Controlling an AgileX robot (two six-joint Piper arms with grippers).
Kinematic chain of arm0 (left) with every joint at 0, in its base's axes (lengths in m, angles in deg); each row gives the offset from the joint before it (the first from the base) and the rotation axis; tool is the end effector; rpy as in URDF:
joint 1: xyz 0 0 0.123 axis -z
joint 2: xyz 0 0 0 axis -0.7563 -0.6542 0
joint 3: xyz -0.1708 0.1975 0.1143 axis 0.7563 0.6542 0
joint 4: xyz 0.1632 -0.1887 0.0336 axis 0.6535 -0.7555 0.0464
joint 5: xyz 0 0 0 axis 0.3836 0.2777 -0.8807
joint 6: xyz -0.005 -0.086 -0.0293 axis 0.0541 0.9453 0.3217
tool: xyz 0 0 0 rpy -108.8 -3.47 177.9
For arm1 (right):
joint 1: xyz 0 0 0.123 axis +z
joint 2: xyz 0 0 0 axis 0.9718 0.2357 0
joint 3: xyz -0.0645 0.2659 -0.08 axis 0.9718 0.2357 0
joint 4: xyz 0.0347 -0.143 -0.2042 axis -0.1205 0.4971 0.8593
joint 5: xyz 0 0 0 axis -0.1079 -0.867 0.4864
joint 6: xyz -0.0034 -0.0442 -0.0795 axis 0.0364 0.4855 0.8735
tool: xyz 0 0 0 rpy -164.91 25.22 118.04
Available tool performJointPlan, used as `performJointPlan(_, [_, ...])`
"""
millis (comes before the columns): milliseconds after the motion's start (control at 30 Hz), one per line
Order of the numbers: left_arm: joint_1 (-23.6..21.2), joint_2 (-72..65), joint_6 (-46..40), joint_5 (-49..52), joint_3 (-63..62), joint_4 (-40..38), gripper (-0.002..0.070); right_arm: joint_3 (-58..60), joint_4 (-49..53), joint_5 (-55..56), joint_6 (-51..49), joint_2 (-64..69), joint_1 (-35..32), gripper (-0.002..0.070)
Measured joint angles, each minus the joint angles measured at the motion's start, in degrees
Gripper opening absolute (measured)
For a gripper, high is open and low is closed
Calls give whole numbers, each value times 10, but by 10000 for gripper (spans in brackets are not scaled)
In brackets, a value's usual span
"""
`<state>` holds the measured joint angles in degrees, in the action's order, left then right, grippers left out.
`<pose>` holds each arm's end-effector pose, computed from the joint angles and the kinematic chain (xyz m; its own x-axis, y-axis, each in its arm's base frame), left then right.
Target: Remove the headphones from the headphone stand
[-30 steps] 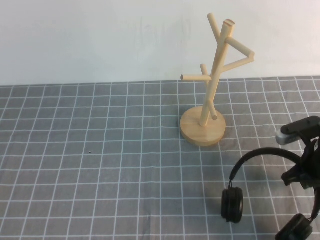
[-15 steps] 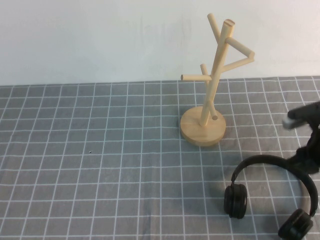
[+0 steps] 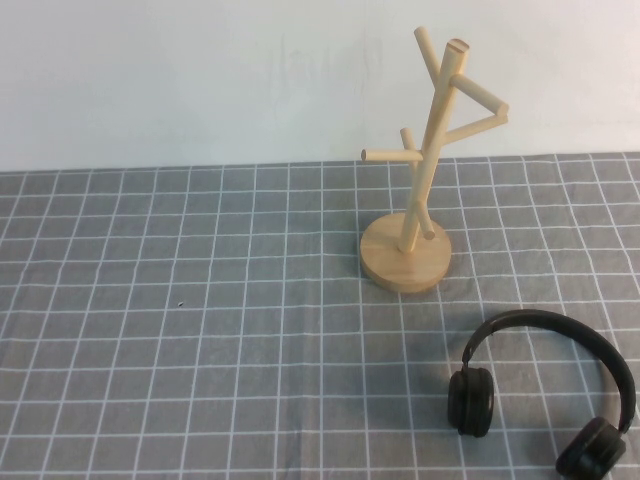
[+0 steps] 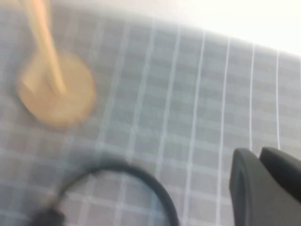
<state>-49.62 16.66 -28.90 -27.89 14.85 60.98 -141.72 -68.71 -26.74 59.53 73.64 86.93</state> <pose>0.0528 0.0000 0.1739 -0.2762 0.0480 -0.9599 0.0106 0.9988 0.0469 0.1693 0.0285 0.3820 -0.4345 -0.1444 -0.8890 -0.1813 0.9809 -0.0707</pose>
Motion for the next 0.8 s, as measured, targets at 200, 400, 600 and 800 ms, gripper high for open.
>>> performJointPlan(200, [0, 0, 0, 0, 0, 0, -4, 0, -36, -24, 1, -119, 0, -6])
performJointPlan(400, [0, 0, 0, 0, 0, 0, -4, 0, -53, -58, 1, -171, 0, -6])
performJointPlan(600, [0, 0, 0, 0, 0, 0, -4, 0, -55, -61, 1, -184, 0, -6])
performJointPlan(800, [0, 0, 0, 0, 0, 0, -4, 0, -55, -62, 1, -182, 0, -6])
